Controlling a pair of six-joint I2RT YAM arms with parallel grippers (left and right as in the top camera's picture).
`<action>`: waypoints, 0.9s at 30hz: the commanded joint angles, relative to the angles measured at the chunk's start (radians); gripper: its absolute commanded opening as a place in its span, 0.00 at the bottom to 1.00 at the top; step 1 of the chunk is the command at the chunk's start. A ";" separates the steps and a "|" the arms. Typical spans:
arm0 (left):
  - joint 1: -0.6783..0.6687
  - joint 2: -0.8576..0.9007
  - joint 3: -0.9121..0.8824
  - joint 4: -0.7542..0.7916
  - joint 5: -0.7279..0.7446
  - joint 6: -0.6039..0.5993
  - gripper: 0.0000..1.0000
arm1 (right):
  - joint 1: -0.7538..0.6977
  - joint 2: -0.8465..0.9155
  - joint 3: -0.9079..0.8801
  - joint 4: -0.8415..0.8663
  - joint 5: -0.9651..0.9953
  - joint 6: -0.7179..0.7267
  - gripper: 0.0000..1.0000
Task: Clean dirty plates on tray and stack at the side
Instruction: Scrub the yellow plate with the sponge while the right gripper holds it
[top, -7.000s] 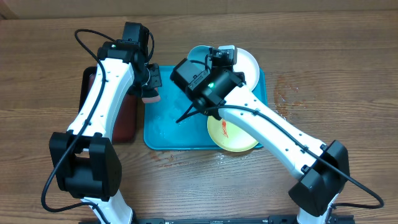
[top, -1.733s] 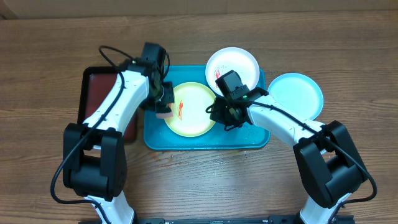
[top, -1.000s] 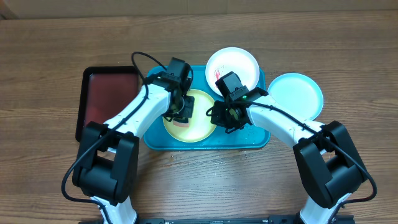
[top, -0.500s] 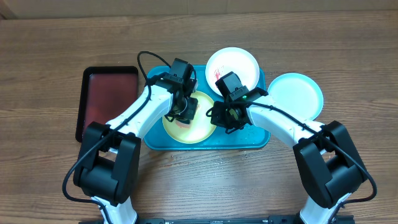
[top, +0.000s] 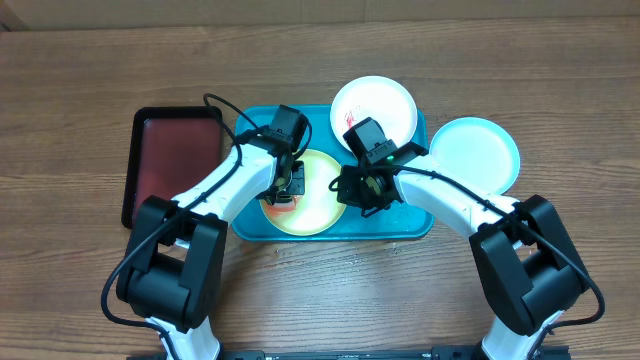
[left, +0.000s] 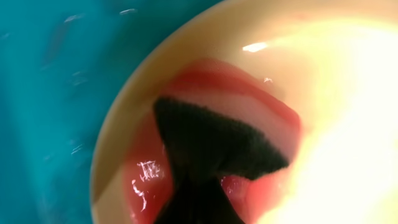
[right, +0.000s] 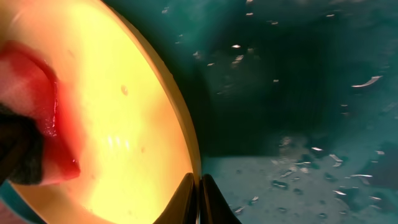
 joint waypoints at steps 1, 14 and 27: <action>-0.009 0.012 -0.028 0.027 0.424 0.307 0.04 | 0.000 -0.030 0.000 0.012 -0.013 -0.011 0.04; -0.007 0.012 -0.028 0.062 0.129 0.067 0.04 | 0.000 -0.030 0.000 0.011 -0.014 -0.011 0.04; -0.007 0.012 -0.028 -0.101 -0.302 -0.224 0.04 | 0.000 -0.030 0.000 -0.004 -0.010 -0.011 0.04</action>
